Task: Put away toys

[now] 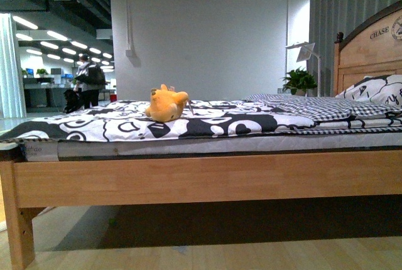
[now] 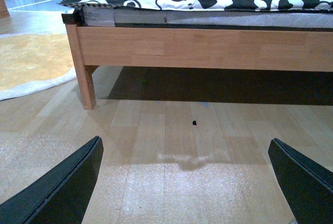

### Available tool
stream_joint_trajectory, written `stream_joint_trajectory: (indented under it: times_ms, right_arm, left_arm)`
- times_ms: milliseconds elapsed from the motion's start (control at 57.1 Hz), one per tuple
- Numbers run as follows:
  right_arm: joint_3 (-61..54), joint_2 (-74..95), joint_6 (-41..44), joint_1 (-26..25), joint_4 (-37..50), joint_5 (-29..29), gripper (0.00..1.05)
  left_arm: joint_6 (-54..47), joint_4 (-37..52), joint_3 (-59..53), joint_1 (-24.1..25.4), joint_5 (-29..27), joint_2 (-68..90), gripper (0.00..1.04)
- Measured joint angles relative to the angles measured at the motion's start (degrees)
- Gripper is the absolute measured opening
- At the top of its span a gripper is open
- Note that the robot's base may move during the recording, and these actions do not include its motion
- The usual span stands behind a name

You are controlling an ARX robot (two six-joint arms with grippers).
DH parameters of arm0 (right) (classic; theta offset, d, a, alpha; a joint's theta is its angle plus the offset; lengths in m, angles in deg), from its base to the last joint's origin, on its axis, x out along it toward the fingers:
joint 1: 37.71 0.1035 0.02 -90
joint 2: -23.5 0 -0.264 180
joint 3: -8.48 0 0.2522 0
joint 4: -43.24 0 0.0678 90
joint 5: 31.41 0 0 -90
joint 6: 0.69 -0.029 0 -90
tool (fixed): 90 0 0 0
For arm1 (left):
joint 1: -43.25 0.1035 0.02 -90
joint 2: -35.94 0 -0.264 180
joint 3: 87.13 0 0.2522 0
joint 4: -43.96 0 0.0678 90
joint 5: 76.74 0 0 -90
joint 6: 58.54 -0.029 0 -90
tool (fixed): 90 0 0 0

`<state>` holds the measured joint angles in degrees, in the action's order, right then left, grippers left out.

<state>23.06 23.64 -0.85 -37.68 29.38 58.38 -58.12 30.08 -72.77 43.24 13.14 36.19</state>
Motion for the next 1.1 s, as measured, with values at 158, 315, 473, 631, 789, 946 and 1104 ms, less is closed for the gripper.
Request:
stream_joint_trajectory:
  times_ms: [158,315,473,631,789,946,1104]
  right_arm:
    - [0.0,0.0,0.0,0.0,0.0,0.0,0.98]
    - [0.0,0.0,0.0,0.0,0.0,0.0,0.98]
    - [0.0,0.0,0.0,0.0,0.0,0.0,0.98]
    - [0.0,0.0,0.0,0.0,0.0,0.0,0.98]
    - [0.0,0.0,0.0,0.0,0.0,0.0,0.98]
    - [0.0,0.0,0.0,0.0,0.0,0.0,0.98]
    - [0.0,0.0,0.0,0.0,0.0,0.0,0.98]
  left_arm:
    - [0.0,0.0,0.0,0.0,0.0,0.0,0.98]
    - [0.0,0.0,0.0,0.0,0.0,0.0,0.98]
    - [0.0,0.0,0.0,0.0,0.1,0.0,0.98]
    - [0.0,0.0,0.0,0.0,0.1,0.0,0.98]
    - [0.0,0.0,0.0,0.0,0.1,0.0,0.98]
    - [0.0,0.0,0.0,0.0,0.1,0.0,0.98]
    - [0.0,0.0,0.0,0.0,0.1,0.0,0.98]
